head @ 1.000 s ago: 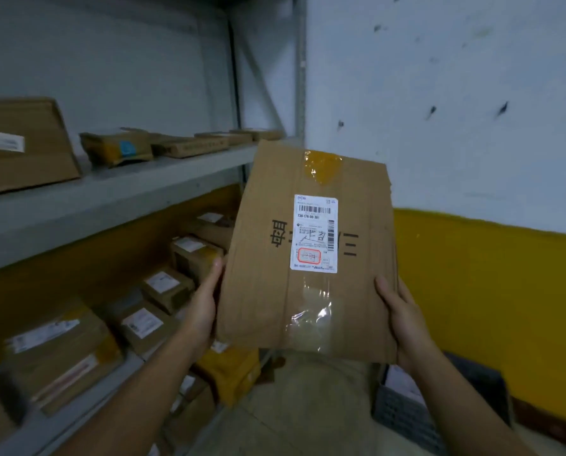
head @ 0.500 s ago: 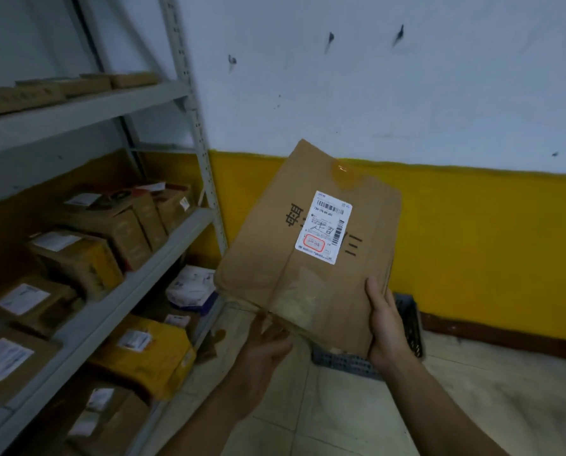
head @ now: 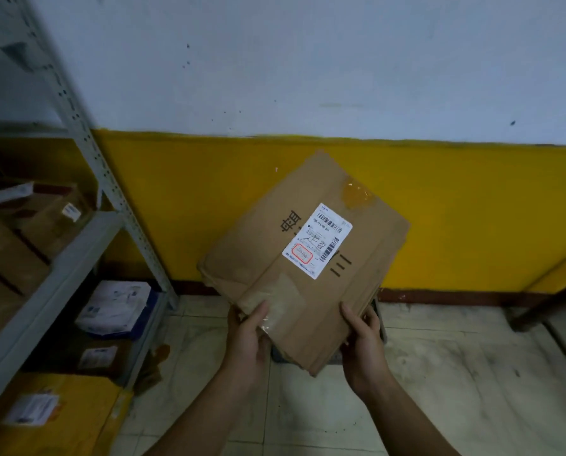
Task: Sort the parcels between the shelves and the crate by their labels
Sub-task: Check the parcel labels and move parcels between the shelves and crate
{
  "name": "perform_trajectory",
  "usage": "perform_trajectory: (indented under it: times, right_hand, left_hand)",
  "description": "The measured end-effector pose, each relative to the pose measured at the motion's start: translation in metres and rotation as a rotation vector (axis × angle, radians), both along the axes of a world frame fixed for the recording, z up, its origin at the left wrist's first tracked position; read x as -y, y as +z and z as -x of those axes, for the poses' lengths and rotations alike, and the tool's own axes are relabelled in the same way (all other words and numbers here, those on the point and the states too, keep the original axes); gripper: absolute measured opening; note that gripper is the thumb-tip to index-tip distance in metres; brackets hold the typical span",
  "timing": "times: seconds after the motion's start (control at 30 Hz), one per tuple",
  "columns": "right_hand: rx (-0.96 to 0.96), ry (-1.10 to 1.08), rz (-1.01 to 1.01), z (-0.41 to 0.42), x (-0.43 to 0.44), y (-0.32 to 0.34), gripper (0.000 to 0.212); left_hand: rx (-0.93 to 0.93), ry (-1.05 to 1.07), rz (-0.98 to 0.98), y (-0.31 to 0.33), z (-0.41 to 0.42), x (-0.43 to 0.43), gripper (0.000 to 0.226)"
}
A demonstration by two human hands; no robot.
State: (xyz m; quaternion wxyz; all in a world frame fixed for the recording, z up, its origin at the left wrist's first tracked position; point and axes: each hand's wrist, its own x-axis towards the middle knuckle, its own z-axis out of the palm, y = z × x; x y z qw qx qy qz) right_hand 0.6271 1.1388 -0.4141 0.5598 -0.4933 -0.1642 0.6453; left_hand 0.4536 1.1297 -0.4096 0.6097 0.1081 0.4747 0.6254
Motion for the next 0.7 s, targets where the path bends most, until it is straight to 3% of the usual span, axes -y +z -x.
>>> perform_trajectory:
  times: [0.23, 0.33, 0.43, 0.63, 0.7]
  right_hand:
    - [0.087, -0.172, 0.053, -0.089, -0.102, -0.021, 0.062]
    - [0.248, -0.207, 0.099, -0.132, -0.15, -0.022, 0.076]
    - [0.522, -0.14, 0.163, -0.172, -0.198, -0.03, 0.08]
    - [0.748, 0.181, 0.105, -0.196, -0.264, -0.039, 0.066]
    - [0.778, 0.293, 0.127, -0.192, -0.274, -0.045, 0.05]
  left_hand:
    - [-0.036, -0.132, 0.023, -0.027, -0.012, -0.087, 0.044]
    - [-0.115, -0.159, 0.025, -0.033, -0.016, -0.118, 0.051]
    - [-0.157, -0.145, 0.065, -0.045, -0.03, -0.153, 0.045]
    - [-0.211, -0.158, 0.156, -0.066, -0.037, -0.206, 0.044]
    - [-0.234, -0.184, 0.185, -0.072, -0.039, -0.217, 0.043]
